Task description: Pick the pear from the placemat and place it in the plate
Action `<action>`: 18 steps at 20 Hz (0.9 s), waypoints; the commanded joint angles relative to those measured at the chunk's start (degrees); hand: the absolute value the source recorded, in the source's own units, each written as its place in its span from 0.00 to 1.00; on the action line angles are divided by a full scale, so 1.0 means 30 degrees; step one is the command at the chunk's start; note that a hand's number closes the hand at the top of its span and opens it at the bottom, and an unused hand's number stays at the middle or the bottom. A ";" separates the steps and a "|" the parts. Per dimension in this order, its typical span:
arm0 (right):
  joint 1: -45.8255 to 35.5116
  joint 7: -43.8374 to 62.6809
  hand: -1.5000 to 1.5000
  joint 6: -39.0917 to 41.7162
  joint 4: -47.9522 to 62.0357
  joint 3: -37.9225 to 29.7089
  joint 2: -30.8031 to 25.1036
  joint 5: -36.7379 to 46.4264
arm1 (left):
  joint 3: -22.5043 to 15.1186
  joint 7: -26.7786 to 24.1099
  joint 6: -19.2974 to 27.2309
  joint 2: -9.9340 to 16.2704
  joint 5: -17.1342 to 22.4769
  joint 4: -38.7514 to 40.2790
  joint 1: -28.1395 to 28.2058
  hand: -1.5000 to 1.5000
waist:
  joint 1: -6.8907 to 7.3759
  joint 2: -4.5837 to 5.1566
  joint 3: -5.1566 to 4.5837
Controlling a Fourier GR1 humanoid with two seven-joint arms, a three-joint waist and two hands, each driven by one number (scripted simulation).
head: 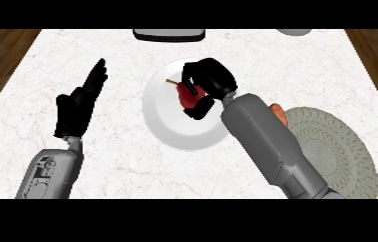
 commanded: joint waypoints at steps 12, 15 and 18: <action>-0.0580 -0.2621 0.00 -0.1818 0.4426 0.1934 0.0343 -0.9082 | -0.0103 0.0658 -0.0259 -0.0273 -0.0029 0.0012 -0.0979 0.50 | 0.0599 0.0191 0.0032; -0.0461 -0.2788 0.00 -0.2009 0.3673 0.0953 0.0343 -1.1299 | -0.0101 0.0491 -0.0157 -0.0274 -0.0110 -0.0304 -0.0705 0.50 | 0.0459 0.0085 0.0032; -0.1411 -0.2808 0.00 -0.1621 0.4265 -0.1374 0.0344 -1.2348 | 0.0402 0.0080 -0.0215 0.0040 0.0033 0.0180 -0.0168 0.50 | -0.0013 0.0030 0.0018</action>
